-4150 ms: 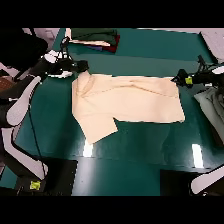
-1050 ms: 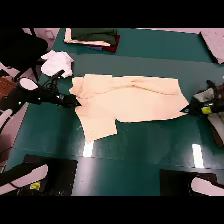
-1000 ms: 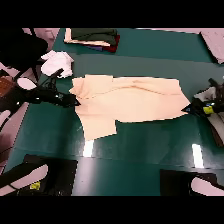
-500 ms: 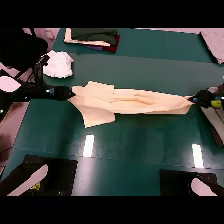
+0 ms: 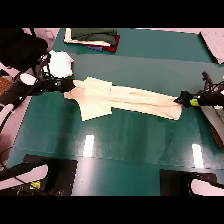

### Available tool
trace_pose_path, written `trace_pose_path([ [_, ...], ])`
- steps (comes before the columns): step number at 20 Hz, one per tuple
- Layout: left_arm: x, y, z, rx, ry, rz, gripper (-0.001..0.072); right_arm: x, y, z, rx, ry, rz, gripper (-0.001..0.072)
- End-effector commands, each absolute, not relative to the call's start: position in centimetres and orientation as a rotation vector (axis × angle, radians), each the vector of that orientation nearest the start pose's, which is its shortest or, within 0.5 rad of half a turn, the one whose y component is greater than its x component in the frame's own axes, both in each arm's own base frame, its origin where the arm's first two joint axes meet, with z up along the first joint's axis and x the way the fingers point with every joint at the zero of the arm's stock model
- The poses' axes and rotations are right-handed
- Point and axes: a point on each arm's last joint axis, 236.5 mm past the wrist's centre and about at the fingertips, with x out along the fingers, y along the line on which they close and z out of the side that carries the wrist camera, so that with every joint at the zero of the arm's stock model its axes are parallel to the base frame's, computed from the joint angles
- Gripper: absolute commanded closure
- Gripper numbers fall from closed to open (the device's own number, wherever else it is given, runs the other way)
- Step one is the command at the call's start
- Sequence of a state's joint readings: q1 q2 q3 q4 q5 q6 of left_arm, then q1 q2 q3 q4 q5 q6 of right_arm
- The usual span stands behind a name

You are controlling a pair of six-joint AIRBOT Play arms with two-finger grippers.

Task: Fold the shirts.

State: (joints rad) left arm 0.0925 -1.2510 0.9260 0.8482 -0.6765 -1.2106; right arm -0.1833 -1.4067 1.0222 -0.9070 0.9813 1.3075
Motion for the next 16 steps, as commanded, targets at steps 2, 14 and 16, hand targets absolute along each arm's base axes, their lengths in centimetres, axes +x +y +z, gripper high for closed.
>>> trace_pose_path([
  [2, 47.5, -4.4, -1.2, -0.445, 0.867, -0.159, 0.0674, 41.9, 4.1, -7.2, 0.608, 1.222, 0.163, 0.0694],
  [14, 51.5, -3.7, -1.2, -0.531, 0.803, -0.113, 0.0098, 46.4, 5.6, -1.3, 0.673, 1.027, 0.267, 0.0441],
  [16, 51.4, -3.9, -0.9, -0.538, 0.806, -0.122, 0.0099, 46.8, 4.8, 1.4, 0.646, 0.953, 0.262, 0.0391],
])
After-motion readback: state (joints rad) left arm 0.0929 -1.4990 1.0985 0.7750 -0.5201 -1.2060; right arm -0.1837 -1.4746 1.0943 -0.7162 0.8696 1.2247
